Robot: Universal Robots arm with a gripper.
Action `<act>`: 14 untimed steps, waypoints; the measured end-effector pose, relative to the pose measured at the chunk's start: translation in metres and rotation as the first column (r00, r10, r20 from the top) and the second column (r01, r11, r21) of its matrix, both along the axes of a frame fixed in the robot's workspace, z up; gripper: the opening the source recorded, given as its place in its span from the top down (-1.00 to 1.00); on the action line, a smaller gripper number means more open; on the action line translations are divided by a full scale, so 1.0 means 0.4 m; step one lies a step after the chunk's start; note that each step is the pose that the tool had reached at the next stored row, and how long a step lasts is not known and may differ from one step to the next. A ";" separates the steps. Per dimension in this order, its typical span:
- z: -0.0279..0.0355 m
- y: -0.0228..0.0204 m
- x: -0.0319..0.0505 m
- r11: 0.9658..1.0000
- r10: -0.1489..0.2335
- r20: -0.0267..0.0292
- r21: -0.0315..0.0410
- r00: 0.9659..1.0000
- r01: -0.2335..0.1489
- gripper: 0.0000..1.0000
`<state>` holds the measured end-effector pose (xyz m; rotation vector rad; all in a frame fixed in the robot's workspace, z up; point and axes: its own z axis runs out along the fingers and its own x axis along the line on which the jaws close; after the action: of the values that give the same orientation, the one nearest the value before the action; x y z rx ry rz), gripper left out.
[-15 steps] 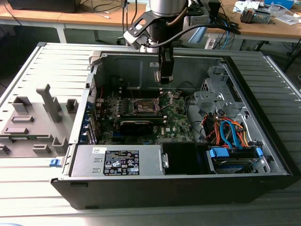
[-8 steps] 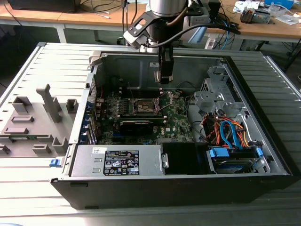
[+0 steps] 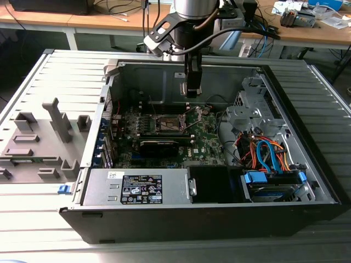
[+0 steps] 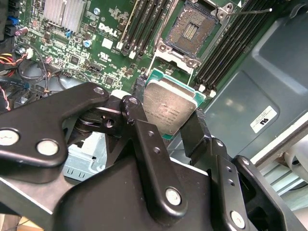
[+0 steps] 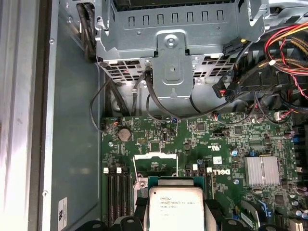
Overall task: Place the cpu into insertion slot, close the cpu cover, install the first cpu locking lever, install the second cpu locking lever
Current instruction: 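Place the cpu into insertion slot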
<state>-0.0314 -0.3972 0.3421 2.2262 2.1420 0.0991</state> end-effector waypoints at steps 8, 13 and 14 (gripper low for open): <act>0.000 0.000 -0.003 1.000 0.000 0.000 0.000 1.000 0.000 -0.09; -0.003 0.000 -0.005 1.000 0.000 0.000 0.000 1.000 0.000 -0.09; -0.004 0.000 -0.005 1.000 0.000 0.000 0.000 1.000 0.000 -0.09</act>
<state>-0.0336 -0.3972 0.3407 2.2263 2.1420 0.0992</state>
